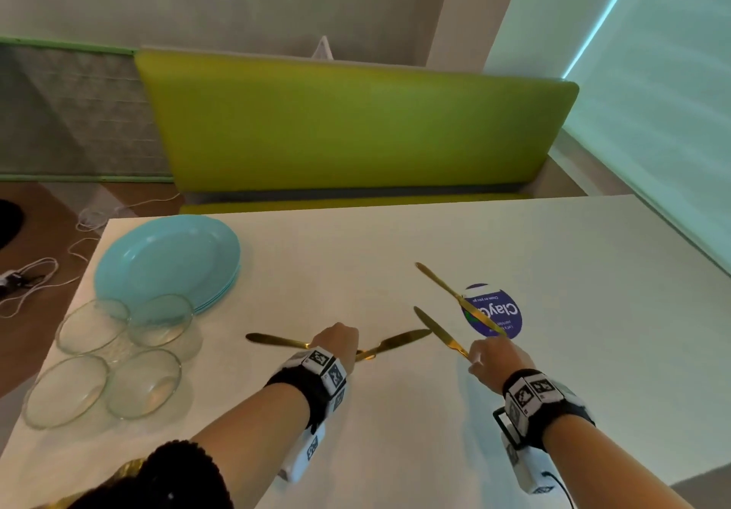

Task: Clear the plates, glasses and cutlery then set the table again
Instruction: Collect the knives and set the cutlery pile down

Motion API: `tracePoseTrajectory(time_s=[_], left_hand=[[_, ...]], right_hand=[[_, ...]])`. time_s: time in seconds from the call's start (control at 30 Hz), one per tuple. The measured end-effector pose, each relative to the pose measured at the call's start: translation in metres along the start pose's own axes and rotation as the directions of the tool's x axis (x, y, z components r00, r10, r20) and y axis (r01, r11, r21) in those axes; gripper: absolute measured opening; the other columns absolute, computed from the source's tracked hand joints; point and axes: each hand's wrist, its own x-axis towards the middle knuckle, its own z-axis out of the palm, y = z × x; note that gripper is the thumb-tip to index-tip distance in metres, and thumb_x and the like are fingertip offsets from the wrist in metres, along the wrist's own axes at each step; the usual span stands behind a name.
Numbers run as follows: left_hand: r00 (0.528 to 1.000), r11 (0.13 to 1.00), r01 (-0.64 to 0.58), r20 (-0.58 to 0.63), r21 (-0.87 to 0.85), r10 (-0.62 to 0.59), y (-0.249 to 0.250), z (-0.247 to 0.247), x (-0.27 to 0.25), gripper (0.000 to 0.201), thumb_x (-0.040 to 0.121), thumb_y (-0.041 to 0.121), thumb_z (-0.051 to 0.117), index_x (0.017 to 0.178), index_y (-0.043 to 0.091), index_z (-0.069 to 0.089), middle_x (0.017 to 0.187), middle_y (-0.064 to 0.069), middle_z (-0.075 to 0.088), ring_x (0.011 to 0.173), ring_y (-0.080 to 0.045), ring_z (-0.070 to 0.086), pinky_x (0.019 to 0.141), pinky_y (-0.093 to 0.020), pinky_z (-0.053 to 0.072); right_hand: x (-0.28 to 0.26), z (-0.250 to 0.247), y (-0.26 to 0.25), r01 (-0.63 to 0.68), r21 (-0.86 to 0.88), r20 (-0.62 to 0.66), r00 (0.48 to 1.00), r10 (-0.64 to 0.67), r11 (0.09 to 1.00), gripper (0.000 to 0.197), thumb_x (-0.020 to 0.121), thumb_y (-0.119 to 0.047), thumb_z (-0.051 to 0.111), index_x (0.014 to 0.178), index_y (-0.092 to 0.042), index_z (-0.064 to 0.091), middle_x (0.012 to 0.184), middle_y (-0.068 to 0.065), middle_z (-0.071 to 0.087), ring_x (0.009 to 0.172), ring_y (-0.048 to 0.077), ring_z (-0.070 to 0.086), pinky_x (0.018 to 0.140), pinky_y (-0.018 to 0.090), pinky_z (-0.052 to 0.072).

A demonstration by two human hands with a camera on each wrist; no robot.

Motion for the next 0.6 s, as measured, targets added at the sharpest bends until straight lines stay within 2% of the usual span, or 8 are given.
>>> tracePoseTrajectory(time_s=[0.17,0.23,0.33,0.47,0.53,0.6], left_hand=[[0.999,1.000,-0.024,0.040,0.017,0.023,0.003,-0.007,0.000,0.024,0.088,0.005,0.054,0.110,0.003,0.063,0.113,-0.015,0.064,0.099,-0.029,0.065,0.072,-0.028,0.045],[0.999,1.000,-0.021,0.044,0.000,0.021,0.003,-0.007,0.000,0.025,0.087,0.006,0.054,0.111,0.003,0.061,0.113,-0.014,0.063,0.094,-0.028,0.064,0.074,-0.030,0.048],[0.999,1.000,-0.023,0.032,-0.012,0.023,0.000,-0.006,-0.001,0.026,0.087,0.007,0.054,0.112,0.004,0.059,0.114,-0.014,0.062,0.101,-0.029,0.064,0.079,-0.032,0.050],[0.999,0.997,-0.010,0.043,-0.071,0.013,-0.005,-0.011,0.001,0.022,0.086,0.008,0.054,0.107,0.006,0.062,0.114,-0.012,0.063,0.099,-0.027,0.063,0.077,-0.030,0.049],[0.999,0.988,0.006,0.051,-0.155,0.002,-0.010,-0.018,0.004,0.009,0.084,0.015,0.059,0.092,0.011,0.059,0.106,-0.007,0.064,0.086,-0.022,0.058,0.070,-0.027,0.045],[0.998,0.959,0.016,0.057,-0.282,0.001,-0.015,-0.026,0.006,0.021,0.081,0.030,0.067,0.088,0.017,0.053,0.086,0.001,0.056,0.081,-0.019,0.050,0.069,-0.028,0.044]], right_hand=[[0.015,0.002,-0.004,-0.014,-0.034,0.008,1.000,0.014,0.999,0.025,0.094,-0.030,0.051,0.115,-0.021,0.061,0.116,-0.001,0.062,0.107,0.017,0.060,0.088,0.027,0.051],[0.019,0.001,-0.005,-0.038,-0.038,-0.001,0.999,0.038,0.999,0.026,0.094,-0.030,0.051,0.116,-0.020,0.060,0.116,0.000,0.063,0.107,0.017,0.060,0.089,0.028,0.051],[0.022,0.005,-0.005,-0.086,-0.044,0.031,0.996,0.088,0.995,0.026,0.094,-0.029,0.052,0.117,-0.019,0.057,0.115,-0.001,0.063,0.107,0.016,0.060,0.086,0.026,0.050],[0.024,0.009,-0.007,-0.154,-0.062,0.041,0.987,0.156,0.986,0.023,0.094,-0.023,0.049,0.112,-0.016,0.061,0.093,-0.002,0.060,0.100,0.015,0.064,0.080,0.024,0.049],[0.024,0.007,-0.010,-0.165,-0.068,0.029,0.986,0.167,0.984,0.023,0.095,-0.019,0.047,0.112,-0.015,0.061,0.094,-0.001,0.060,0.101,0.015,0.063,0.083,0.024,0.050],[0.023,0.004,-0.012,-0.159,-0.075,0.024,0.987,0.161,0.984,0.024,0.094,-0.017,0.047,0.114,-0.014,0.061,0.108,0.000,0.064,0.104,0.016,0.062,0.085,0.024,0.049]])
